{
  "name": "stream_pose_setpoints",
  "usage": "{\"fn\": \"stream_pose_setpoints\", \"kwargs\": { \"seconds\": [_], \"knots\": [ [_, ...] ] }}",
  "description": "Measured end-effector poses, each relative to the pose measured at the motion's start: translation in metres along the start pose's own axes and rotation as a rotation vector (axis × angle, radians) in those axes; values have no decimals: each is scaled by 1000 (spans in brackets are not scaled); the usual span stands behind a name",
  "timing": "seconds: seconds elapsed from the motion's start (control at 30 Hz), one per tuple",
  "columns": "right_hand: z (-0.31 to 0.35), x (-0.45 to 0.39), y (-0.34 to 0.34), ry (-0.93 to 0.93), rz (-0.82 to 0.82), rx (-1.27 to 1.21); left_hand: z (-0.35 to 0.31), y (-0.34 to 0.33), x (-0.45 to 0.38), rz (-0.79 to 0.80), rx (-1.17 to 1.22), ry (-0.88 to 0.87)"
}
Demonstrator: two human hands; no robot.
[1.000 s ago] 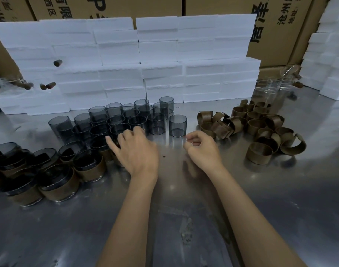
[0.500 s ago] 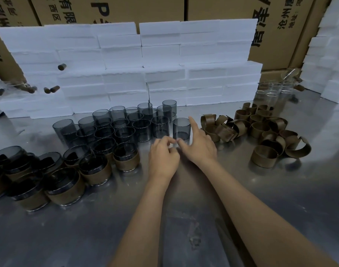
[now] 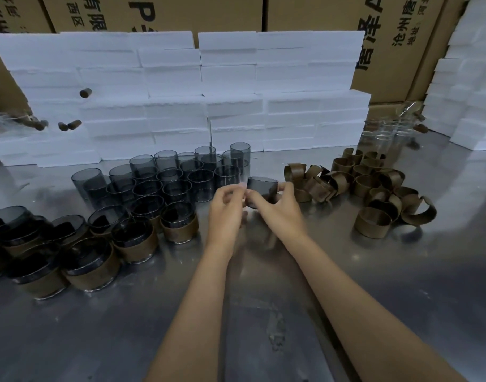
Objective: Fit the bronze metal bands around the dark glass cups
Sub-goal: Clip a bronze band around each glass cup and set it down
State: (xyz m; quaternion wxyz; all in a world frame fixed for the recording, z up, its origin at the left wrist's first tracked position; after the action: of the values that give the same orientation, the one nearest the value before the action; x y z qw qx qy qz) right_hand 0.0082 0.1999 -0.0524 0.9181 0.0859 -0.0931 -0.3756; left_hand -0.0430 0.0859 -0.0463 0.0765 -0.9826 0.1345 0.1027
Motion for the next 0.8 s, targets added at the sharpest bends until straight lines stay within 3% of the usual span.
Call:
{"fn": "stream_pose_setpoints", "kwargs": {
  "seconds": [0.1,0.3,0.5,0.7,0.8],
  "knots": [
    [-6,19,2,20,-20,-47,-3,-6,4,94,280,123],
    [-7,25,5,33,-79,-89,-3,-11,9,161,160,88],
    [-7,23,8,37,-91,-164,-2,-4,3,137,226,113],
    [3,28,9,-42,173,-228,-4,-15,8,257,359,187],
    [6,31,11,-47,199,-254,-5,-20,10,262,327,156]
  ]
}}
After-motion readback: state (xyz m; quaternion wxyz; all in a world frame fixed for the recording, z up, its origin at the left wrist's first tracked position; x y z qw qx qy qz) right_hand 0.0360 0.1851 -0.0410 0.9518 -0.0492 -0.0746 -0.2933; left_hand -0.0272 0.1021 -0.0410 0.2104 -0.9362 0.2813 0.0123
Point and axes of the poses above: each hand's wrist, its own x-axis away from the middle knuckle, its own y-axis out of the back of the hand, z = x × y, the point moved 3 cm from there along -x, towards the middle knuckle, and after that the axes turned 12 degrees about -y, right-handed, at the moved point
